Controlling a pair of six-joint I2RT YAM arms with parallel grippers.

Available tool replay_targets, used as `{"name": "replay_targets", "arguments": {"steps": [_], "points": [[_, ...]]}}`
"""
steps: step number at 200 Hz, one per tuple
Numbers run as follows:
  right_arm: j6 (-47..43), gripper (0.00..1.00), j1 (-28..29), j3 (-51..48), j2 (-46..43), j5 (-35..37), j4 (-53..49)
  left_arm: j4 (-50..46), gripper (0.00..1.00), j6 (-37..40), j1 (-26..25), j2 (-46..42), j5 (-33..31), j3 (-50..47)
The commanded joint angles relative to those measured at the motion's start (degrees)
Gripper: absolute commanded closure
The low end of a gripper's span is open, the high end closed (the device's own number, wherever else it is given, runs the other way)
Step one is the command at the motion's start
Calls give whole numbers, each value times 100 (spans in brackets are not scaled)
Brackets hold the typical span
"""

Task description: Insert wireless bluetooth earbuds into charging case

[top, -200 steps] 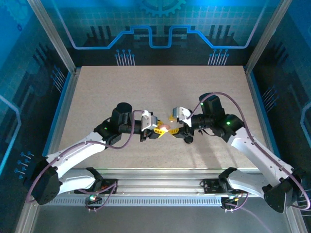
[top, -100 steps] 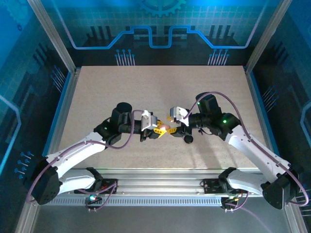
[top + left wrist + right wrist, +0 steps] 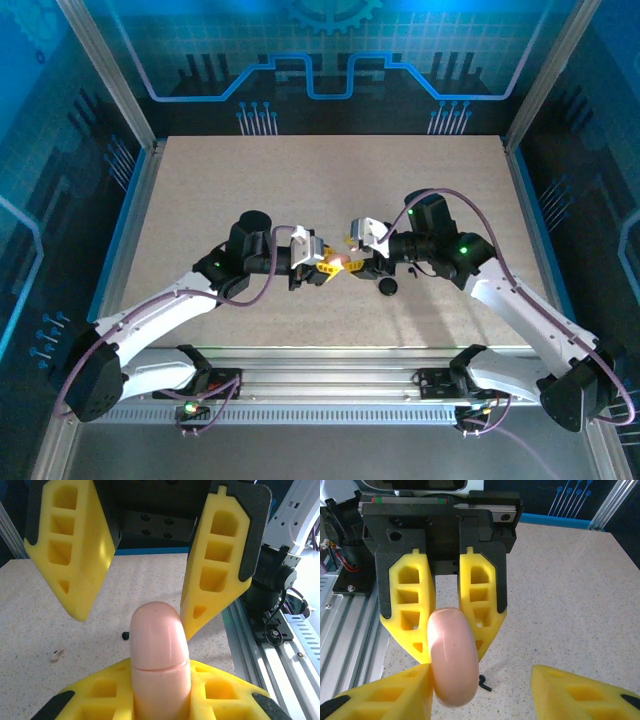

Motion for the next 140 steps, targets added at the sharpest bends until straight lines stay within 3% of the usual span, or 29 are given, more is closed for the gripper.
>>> {"name": "replay_targets", "arguments": {"steps": [1, 84, 140], "points": [[122, 47, -243, 61, -156, 465, 533, -170, 83, 45, -55, -34, 426, 68], [223, 47, -266, -31, -194, 518, 634, -77, 83, -14, -52, -45, 444, 68], [289, 47, -292, -90, -271, 277, 668, 590, 83, -349, -57, -68, 339, -171]]}}
